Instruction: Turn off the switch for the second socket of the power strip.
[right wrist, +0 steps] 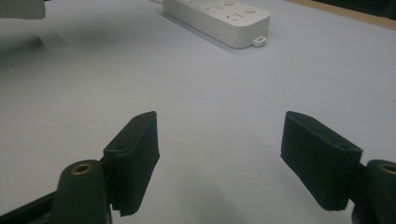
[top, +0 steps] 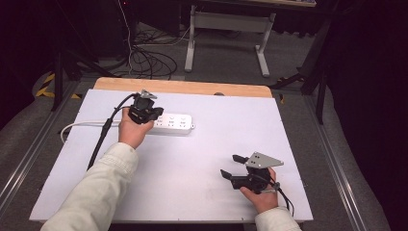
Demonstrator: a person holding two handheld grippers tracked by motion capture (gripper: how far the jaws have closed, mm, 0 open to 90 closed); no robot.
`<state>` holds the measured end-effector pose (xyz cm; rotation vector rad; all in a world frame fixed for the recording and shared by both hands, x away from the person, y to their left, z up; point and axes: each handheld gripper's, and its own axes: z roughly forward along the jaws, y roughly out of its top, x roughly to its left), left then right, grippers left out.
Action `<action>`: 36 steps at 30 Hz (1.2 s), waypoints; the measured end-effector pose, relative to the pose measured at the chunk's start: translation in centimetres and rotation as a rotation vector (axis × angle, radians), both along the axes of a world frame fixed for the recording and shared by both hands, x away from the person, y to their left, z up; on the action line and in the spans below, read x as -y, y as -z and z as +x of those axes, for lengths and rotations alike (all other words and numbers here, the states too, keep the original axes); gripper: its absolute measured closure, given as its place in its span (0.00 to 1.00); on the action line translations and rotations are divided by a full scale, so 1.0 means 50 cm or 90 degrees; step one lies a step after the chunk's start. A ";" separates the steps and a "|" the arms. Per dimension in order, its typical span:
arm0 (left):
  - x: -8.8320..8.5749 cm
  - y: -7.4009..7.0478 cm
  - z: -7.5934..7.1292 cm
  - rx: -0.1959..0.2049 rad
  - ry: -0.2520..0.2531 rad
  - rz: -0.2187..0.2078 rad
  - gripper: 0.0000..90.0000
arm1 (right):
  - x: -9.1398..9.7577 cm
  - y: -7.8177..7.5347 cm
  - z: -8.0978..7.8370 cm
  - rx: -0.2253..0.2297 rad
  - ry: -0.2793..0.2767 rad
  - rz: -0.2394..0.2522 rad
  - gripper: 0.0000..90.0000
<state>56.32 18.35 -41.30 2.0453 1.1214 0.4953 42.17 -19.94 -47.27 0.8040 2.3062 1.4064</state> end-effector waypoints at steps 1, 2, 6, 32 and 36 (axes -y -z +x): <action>-0.001 -0.003 -0.003 -0.001 0.000 -0.004 0.97 | -0.001 0.000 0.001 0.001 0.000 0.001 0.31; -0.002 -0.007 -0.005 0.001 0.000 -0.004 0.97 | -0.001 0.000 0.001 0.001 0.000 0.000 0.31; -0.010 -0.018 -0.011 0.011 -0.003 0.001 0.97 | -0.004 0.001 0.003 0.001 -0.003 -0.006 0.31; -0.036 -0.113 -0.151 0.062 0.066 -0.038 0.44 | -0.008 0.001 -0.001 0.002 -0.006 -0.010 0.31; -0.037 -0.118 -0.191 0.083 0.094 -0.040 0.40 | -0.008 0.001 -0.002 0.002 -0.009 -0.010 0.31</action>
